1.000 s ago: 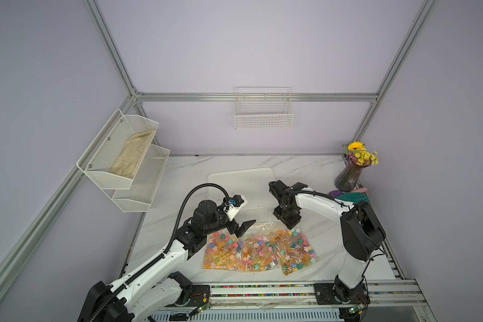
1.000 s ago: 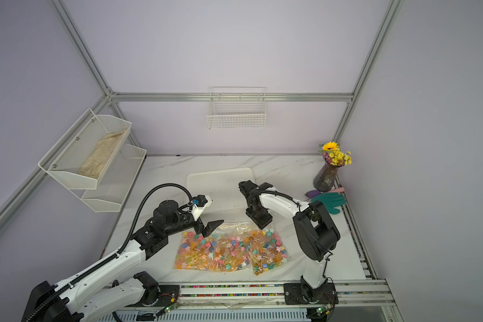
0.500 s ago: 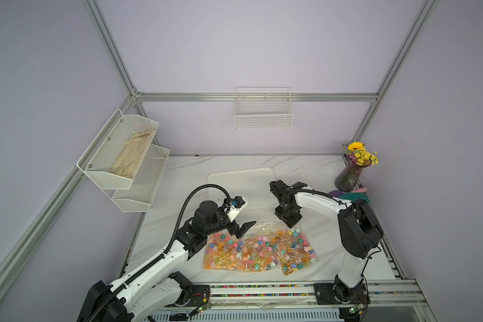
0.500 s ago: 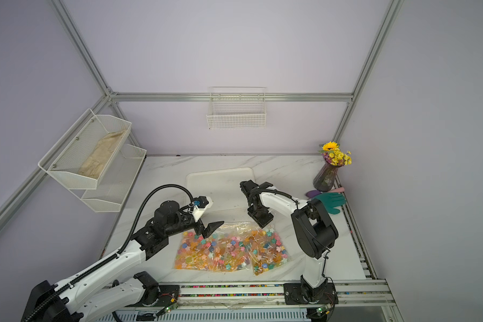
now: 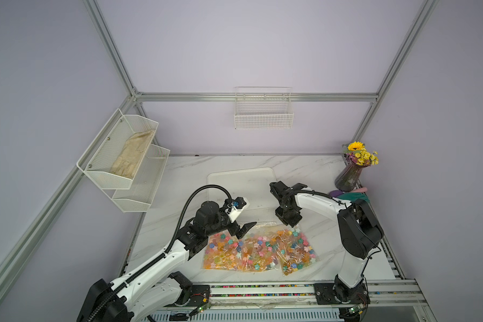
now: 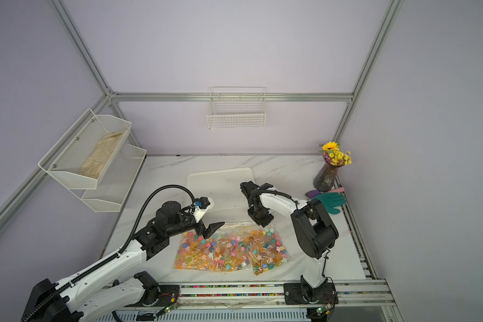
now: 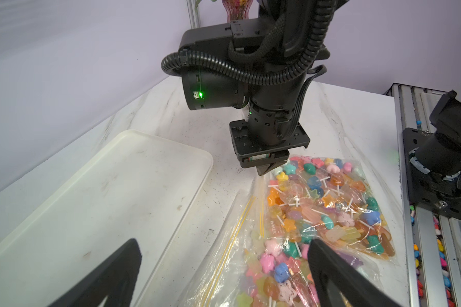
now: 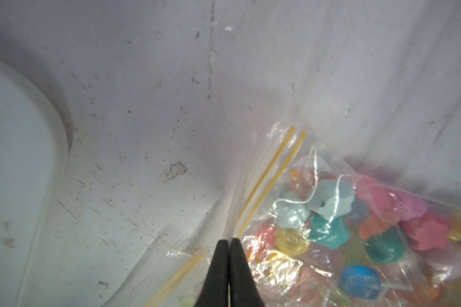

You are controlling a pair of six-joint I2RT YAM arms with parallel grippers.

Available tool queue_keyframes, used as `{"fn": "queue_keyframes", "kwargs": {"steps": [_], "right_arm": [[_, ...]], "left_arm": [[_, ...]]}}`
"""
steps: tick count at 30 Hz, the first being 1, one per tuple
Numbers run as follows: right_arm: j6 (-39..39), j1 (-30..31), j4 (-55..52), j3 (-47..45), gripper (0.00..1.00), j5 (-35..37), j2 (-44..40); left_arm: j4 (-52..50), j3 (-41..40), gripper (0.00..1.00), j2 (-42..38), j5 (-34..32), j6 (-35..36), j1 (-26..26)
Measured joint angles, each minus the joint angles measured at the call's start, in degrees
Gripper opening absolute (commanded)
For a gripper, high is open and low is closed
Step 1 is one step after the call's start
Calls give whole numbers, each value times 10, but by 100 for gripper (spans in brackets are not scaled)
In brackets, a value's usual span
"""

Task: Pour candies out of the ziploc bag
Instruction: Move the ziploc bag to the center of the board.

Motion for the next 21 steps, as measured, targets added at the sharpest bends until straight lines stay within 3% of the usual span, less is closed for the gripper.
{"fn": "queue_keyframes", "kwargs": {"steps": [10, 21], "right_arm": [[-31, 0, 13, -3, 0, 8, 0], [-199, 10, 15, 121, 0, 53, 66]], "left_arm": [[-12, 0, 96, 4, -4, 0, -4], [-35, 1, 96, 3, -72, -44, -4]]}}
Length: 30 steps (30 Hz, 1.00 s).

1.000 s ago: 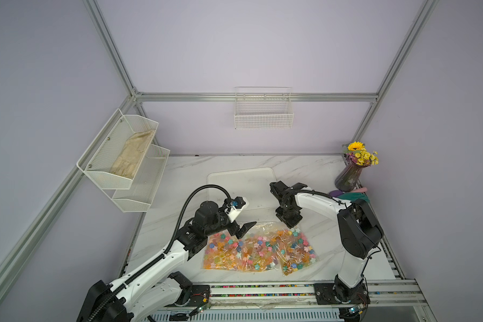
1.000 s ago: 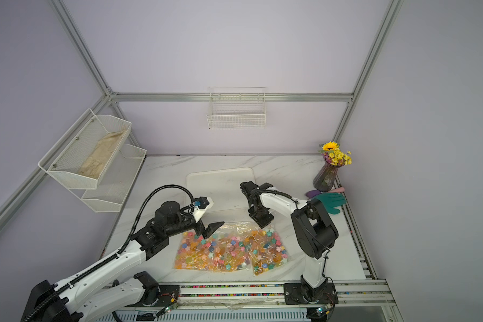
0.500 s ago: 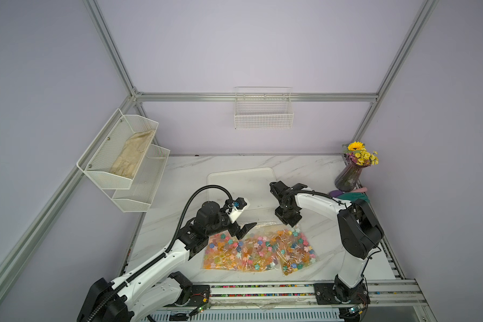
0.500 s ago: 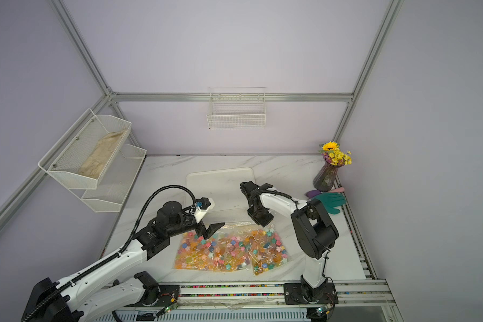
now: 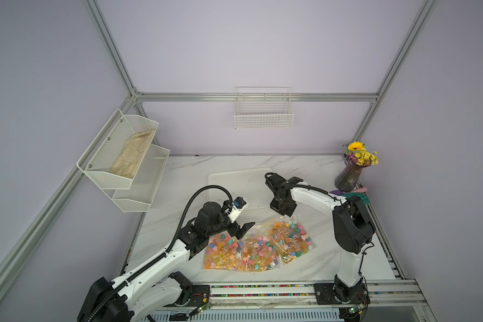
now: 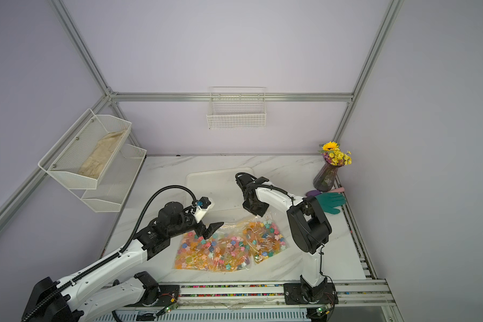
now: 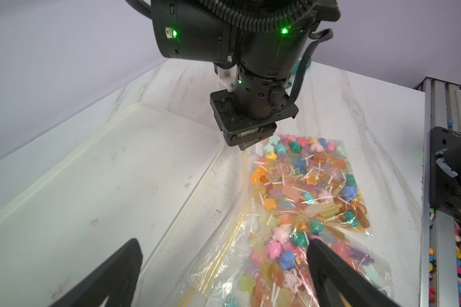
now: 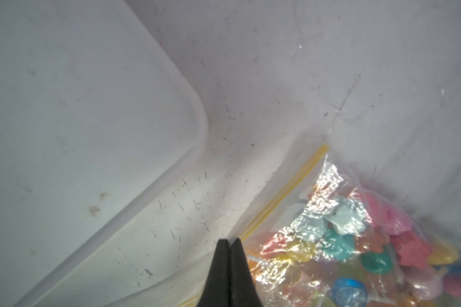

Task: Pour candies out of the ziploc bag
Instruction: Move the ziploc bag to the center of the board.

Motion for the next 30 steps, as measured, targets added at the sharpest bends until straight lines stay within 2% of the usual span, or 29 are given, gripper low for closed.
{"fn": "queue_keyframes", "kwargs": {"steps": [11, 17, 21, 30], "right_arm": [[-152, 91, 9, 85, 0, 20, 84], [-196, 132, 28, 76, 0, 17, 80], [-201, 135, 48, 46, 0, 8, 56], [-181, 133, 63, 37, 24, 4, 32]], "left_arm": [[-27, 0, 96, -35, -137, -72, 0], [-40, 0, 97, -34, -181, -104, 3], [-49, 1, 100, -28, -189, -108, 8], [-82, 25, 100, -7, -185, -137, 30]]}}
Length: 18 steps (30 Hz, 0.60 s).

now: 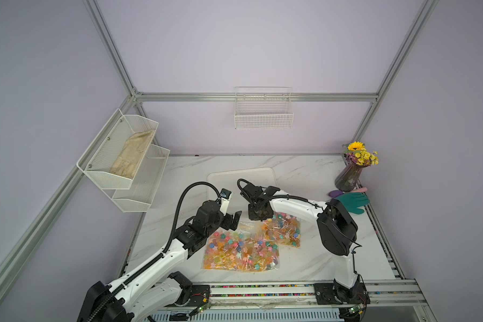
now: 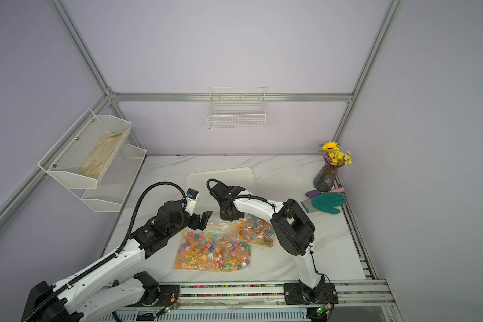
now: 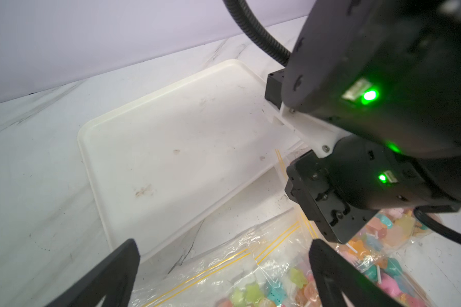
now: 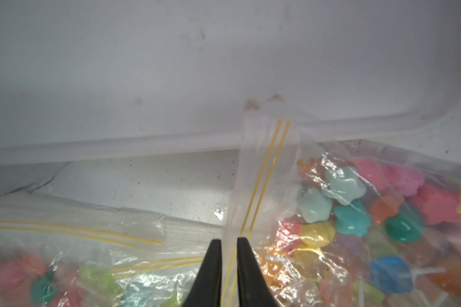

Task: Pour candies out of the ziploc bag
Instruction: Move the ziploc bag to the center of the board.

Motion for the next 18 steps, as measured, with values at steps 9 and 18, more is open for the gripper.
{"fn": "queue_keyframes", "kwargs": {"steps": [9, 18], "right_arm": [[28, 0, 12, -6, 32, 1, -25], [68, -4, 19, -39, 32, 3, -38]], "left_arm": [[-8, 3, 100, 16, 44, -85, 42], [-10, 3, 98, 42, 99, -109, 43]]}}
